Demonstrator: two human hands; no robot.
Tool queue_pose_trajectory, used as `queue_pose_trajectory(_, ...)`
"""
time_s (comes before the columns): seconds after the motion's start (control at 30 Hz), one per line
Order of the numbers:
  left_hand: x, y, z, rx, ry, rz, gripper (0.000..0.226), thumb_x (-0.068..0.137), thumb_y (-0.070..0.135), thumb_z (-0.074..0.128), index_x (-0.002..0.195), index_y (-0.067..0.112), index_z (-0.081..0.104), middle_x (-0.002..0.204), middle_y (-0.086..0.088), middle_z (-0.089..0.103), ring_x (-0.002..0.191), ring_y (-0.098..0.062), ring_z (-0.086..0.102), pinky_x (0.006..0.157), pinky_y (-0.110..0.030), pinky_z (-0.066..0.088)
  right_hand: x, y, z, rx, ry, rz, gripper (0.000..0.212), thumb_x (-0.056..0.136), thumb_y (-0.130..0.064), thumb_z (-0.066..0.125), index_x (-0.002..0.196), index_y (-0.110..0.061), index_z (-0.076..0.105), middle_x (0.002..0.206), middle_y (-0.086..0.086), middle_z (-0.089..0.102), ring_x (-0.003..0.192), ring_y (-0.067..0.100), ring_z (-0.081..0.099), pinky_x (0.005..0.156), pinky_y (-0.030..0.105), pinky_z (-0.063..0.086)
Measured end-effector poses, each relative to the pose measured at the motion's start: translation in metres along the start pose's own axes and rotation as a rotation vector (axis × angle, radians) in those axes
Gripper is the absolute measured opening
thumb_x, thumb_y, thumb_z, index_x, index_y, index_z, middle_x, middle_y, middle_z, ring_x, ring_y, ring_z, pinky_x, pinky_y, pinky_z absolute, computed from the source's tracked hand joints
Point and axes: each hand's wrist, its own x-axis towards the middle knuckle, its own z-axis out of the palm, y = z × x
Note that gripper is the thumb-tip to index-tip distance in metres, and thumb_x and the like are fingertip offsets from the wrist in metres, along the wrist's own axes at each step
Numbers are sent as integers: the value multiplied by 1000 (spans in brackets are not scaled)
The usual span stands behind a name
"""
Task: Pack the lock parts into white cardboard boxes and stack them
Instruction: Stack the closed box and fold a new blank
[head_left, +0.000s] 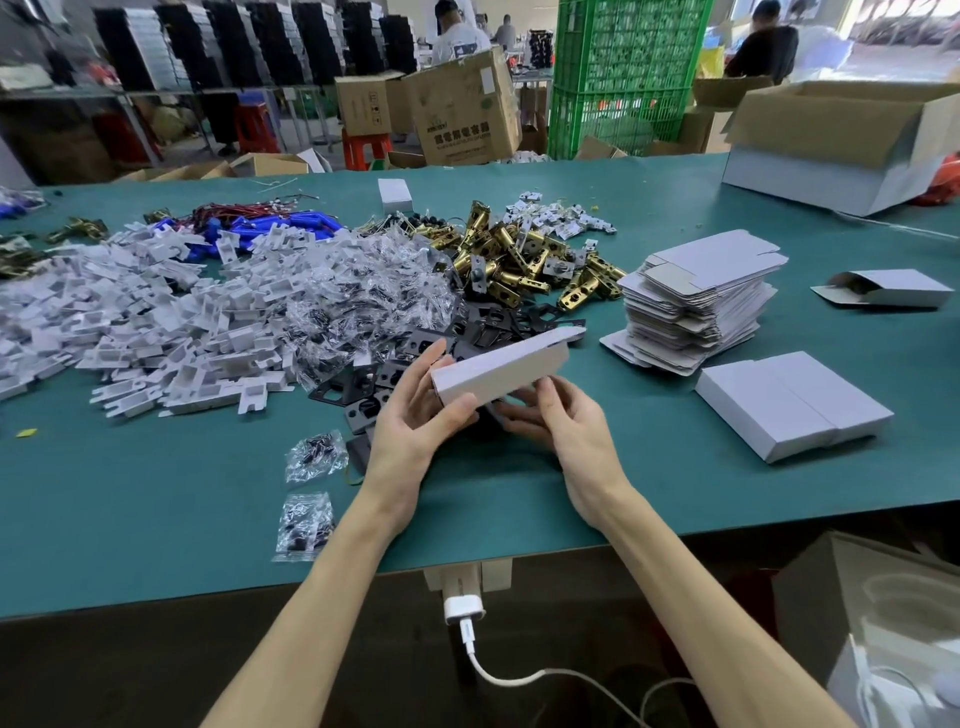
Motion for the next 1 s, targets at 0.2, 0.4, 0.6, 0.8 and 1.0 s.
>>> queue_pose_trajectory(0.2,0,-1,0,120,-132,27,77,84,-4,80,144,39,59,159,2,49,140,-20,54,111,-36,50,-4,-11,0,163,-10,37,39,99,-22,62,131,-3,53,121,22,71,100,34,73,82,40,63)
queue_pose_trajectory(0.4,-3,4,2,83,-160,-1,31,101,31,65,130,25,72,152,12,56,136,-18,59,95,-34,59,-5,-11,1,179,16,66,33,102,-23,60,129,-5,55,121,17,72,106,32,73,78,36,62)
queue_pose_trajectory(0.6,-1,-1,0,25,-66,-2,45,98,20,68,142,20,61,139,-5,66,129,-26,64,95,-41,60,-6,-11,0,162,-29,42,44,95,-28,69,129,-3,56,122,16,72,107,33,72,87,42,61)
queue_pose_trajectory(0.8,-1,0,2,-25,5,-141,47,91,20,71,133,2,61,122,-12,75,113,-28,73,84,-29,62,-7,-10,0,160,-41,23,41,91,-29,73,123,-6,61,119,16,73,104,34,73,87,43,62)
queue_pose_trajectory(1.0,-1,1,0,-18,27,-136,45,89,17,73,132,6,64,121,-12,76,109,-25,73,83,-28,61,-7,-10,0,154,-55,23,49,87,-35,76,125,-7,61,117,14,74,105,33,73,88,41,61)
